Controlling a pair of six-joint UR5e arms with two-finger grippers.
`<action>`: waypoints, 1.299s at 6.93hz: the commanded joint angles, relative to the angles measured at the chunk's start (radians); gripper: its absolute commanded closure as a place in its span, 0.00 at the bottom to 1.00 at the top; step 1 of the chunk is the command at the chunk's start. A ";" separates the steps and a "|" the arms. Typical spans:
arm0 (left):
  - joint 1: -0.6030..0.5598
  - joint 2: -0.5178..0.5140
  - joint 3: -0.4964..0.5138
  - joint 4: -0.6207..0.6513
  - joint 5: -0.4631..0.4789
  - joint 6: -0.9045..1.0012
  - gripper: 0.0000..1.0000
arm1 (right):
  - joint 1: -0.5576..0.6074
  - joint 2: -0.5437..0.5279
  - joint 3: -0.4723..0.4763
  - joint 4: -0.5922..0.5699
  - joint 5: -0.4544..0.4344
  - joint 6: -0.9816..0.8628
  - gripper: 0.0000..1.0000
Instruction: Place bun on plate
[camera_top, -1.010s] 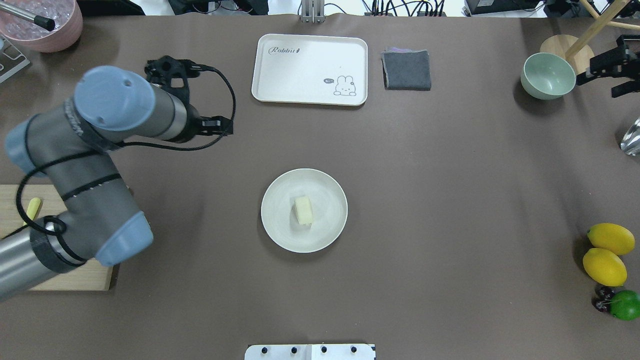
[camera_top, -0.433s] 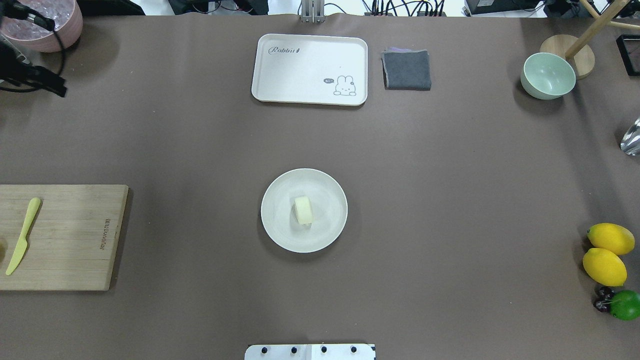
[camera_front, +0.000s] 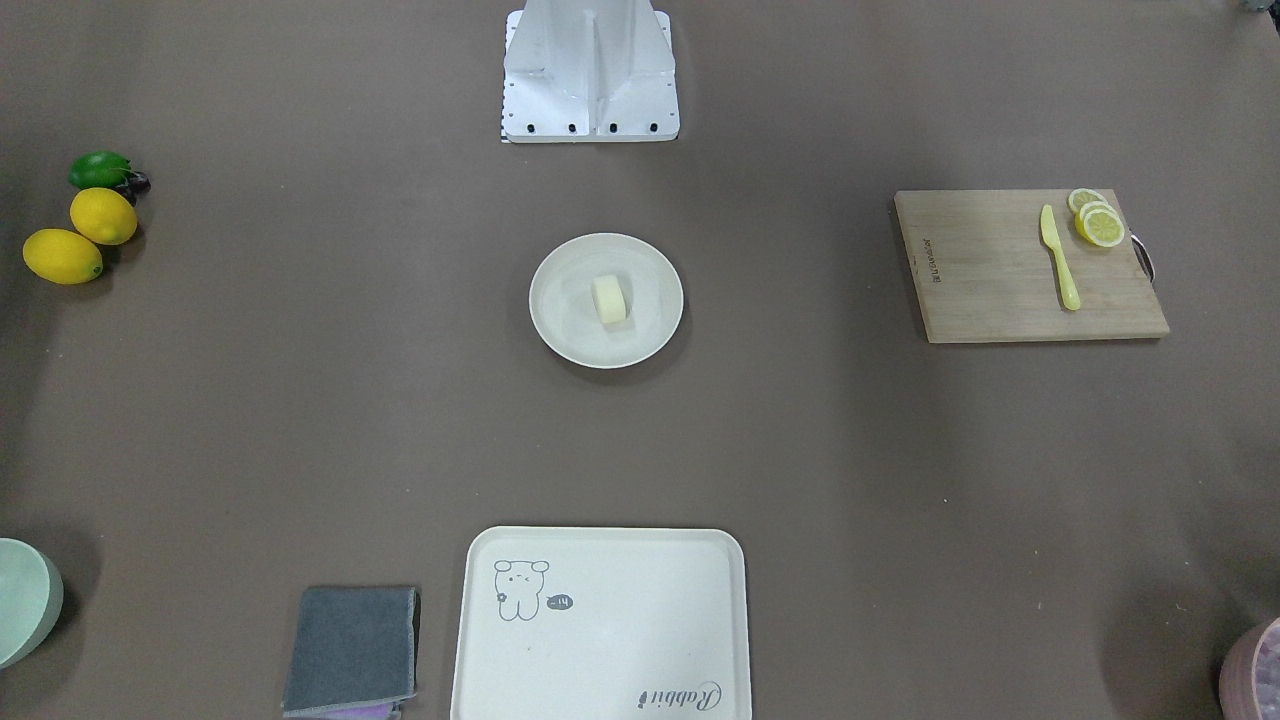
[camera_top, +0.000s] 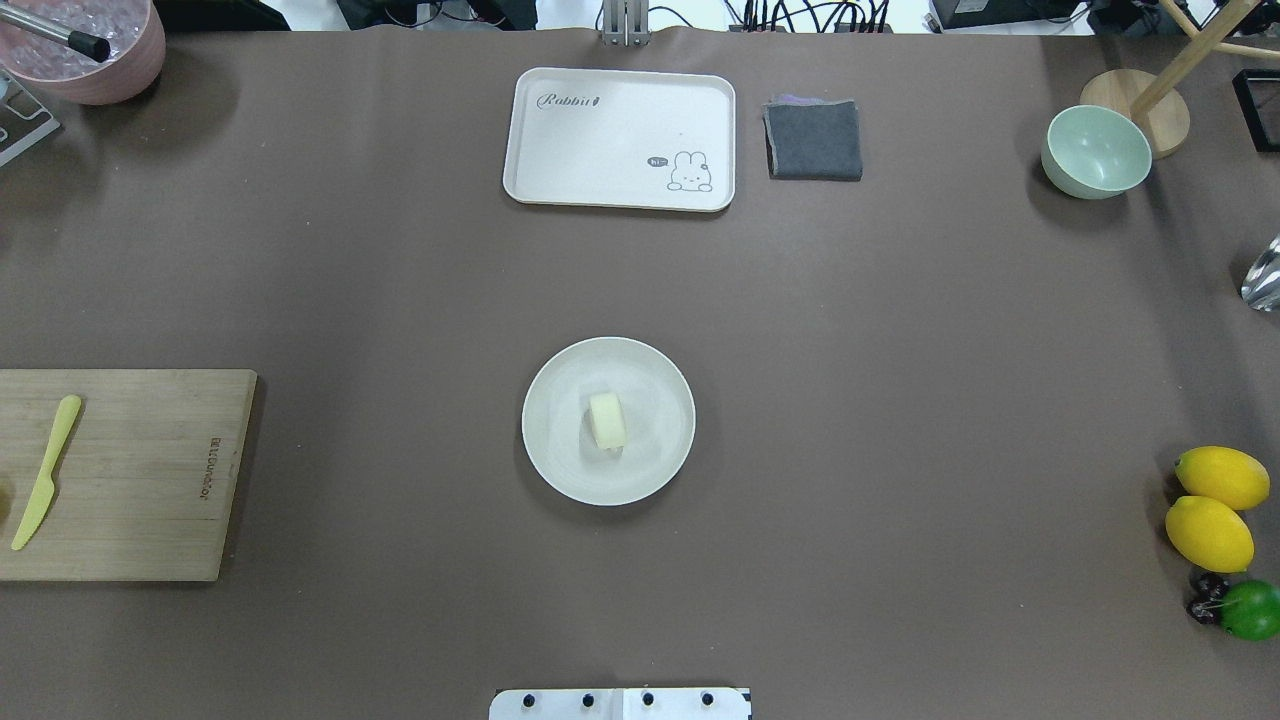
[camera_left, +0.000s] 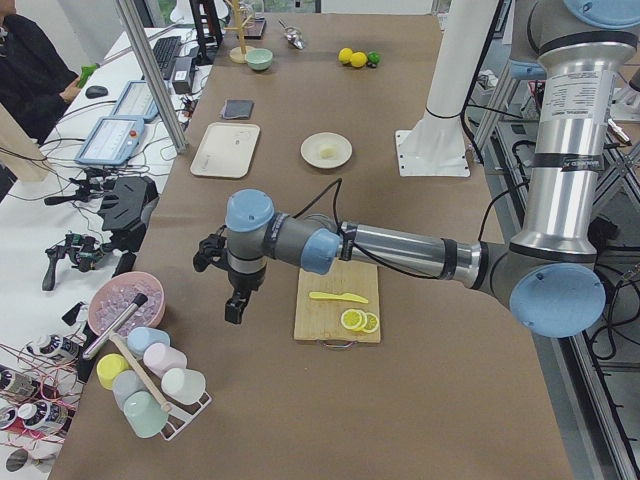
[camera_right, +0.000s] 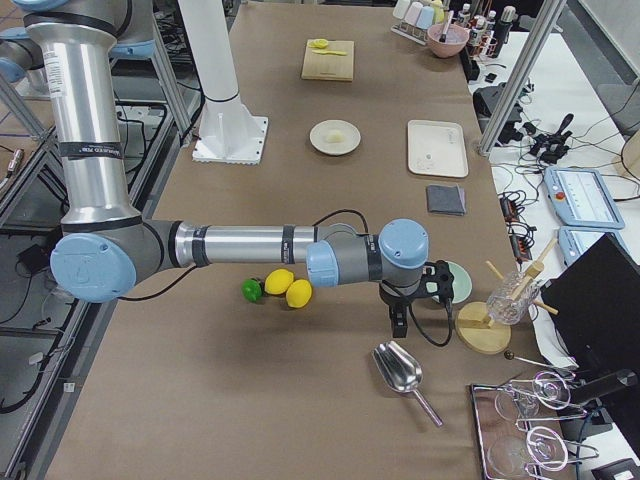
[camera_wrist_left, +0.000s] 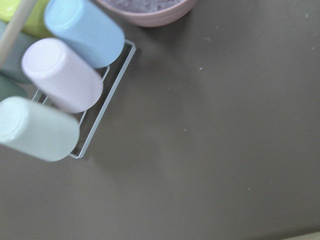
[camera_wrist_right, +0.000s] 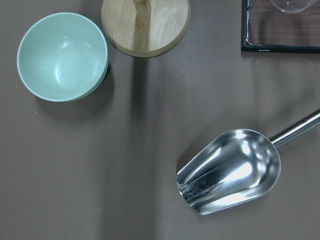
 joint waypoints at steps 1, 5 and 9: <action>-0.030 0.053 0.008 0.002 -0.011 0.033 0.02 | 0.017 0.003 -0.010 -0.002 -0.007 -0.020 0.00; -0.031 0.041 0.005 0.174 -0.231 0.033 0.02 | 0.011 0.012 -0.051 -0.041 -0.016 -0.067 0.00; -0.030 0.010 -0.016 0.259 -0.178 -0.093 0.02 | 0.025 0.004 -0.046 -0.051 -0.031 -0.068 0.00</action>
